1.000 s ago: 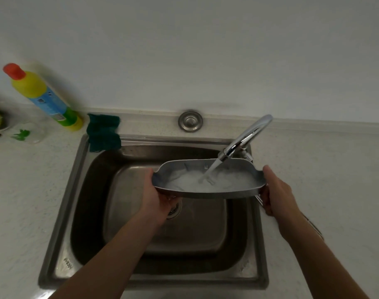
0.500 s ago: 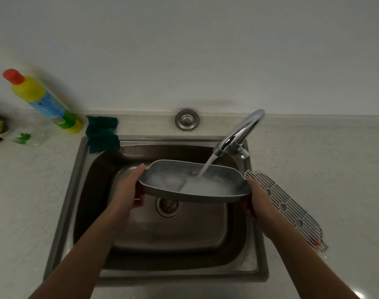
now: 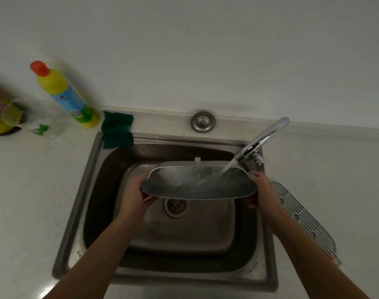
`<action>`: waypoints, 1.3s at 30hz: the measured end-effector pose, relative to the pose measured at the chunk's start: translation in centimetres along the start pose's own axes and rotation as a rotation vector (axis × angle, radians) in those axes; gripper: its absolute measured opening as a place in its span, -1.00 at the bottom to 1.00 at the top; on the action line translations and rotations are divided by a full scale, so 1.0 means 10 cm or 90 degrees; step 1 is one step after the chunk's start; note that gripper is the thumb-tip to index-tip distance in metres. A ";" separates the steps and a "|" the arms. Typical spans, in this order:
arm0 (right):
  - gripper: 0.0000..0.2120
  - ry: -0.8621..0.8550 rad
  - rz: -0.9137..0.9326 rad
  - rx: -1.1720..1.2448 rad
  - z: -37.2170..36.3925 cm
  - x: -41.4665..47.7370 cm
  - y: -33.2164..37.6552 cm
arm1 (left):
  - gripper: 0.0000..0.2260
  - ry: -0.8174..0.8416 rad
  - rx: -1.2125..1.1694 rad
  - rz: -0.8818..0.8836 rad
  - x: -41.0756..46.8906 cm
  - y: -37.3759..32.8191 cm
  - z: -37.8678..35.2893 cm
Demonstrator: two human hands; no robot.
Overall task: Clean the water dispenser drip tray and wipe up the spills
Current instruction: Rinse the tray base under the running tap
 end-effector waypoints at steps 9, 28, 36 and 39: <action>-0.61 -0.049 0.129 -0.121 0.11 -0.48 0.35 | -0.72 0.012 -0.213 0.128 0.23 0.55 -0.39; -0.81 -0.001 -0.150 0.269 -0.38 -0.04 -0.55 | -0.75 0.057 -0.012 -0.182 -0.30 -0.28 0.01; -0.81 0.028 -0.074 0.176 -0.50 0.09 -0.23 | -0.70 -0.031 0.151 -0.241 -0.46 -0.26 0.24; -0.81 -0.024 -0.052 0.212 -0.38 0.07 -0.10 | -0.74 -0.041 0.208 -0.211 -0.40 -0.10 0.23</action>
Point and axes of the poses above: each hand's wrist, its own x-axis towards the middle knuckle, its own z-axis out of the back of the hand, y = z × x, the point moved 5 cm from there along x, towards the middle knuckle, and after that the axes turned 11 degrees about y, right-handed, at the moved point
